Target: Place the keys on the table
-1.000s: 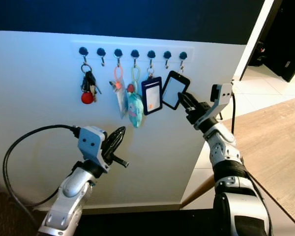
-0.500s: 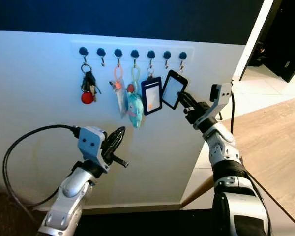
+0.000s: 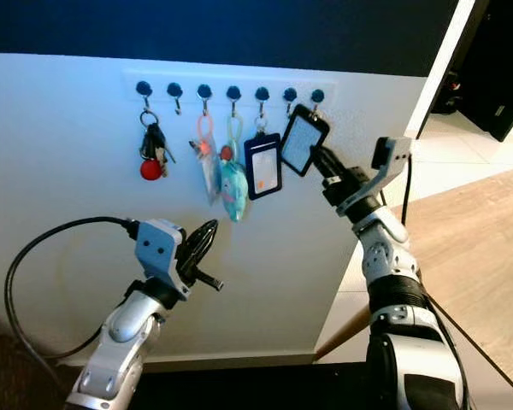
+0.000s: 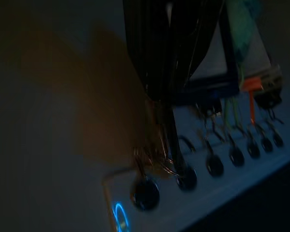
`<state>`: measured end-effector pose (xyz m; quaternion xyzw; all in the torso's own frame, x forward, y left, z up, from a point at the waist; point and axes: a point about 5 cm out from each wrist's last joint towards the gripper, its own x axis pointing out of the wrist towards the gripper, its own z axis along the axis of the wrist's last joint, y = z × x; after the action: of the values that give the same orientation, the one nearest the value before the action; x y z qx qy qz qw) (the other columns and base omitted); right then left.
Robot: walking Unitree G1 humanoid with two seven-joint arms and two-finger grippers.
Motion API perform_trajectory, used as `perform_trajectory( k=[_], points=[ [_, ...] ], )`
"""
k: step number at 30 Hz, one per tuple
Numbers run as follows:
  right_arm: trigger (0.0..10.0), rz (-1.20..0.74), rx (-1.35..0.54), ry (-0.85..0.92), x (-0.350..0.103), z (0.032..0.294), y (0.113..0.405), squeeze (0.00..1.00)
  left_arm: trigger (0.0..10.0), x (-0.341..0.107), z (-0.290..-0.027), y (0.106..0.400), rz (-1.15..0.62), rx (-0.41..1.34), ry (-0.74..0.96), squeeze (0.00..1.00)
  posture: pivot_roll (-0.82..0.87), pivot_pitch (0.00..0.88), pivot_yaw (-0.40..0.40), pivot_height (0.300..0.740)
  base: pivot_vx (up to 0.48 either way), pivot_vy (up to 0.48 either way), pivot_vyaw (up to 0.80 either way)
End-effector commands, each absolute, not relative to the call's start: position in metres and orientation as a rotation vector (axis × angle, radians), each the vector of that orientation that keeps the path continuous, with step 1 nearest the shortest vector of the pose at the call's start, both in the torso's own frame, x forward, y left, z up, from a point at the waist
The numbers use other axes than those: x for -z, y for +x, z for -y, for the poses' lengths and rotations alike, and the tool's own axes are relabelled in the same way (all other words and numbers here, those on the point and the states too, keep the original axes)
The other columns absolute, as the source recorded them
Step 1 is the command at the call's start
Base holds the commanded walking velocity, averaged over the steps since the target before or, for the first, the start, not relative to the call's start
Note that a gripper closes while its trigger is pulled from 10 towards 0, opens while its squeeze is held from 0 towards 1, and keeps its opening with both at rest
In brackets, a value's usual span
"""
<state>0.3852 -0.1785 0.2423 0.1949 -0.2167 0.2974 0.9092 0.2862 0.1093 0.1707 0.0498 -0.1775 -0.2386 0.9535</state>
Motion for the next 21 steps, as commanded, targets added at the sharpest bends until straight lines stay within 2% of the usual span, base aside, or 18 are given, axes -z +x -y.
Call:
perform_trajectory(
  k=[1, 21],
  points=[
    [10.0, 0.48, -0.625, 0.412, -0.25, 0.179, 0.384, 0.0, 10.0, -0.172, -0.108, 0.286, 0.358, 0.491, 0.114, 0.0, 0.1, 0.073, -0.07, 0.74, 0.0, 0.0, 0.0],
    [10.0, 0.562, -0.624, 0.411, -0.276, 0.185, 0.382, 0.0, 10.0, -0.171, -0.107, 0.285, 0.354, 0.501, 0.118, 0.0, 0.1, 0.076, -0.066, 0.74, 0.0, 0.0, 0.0]
  ],
)
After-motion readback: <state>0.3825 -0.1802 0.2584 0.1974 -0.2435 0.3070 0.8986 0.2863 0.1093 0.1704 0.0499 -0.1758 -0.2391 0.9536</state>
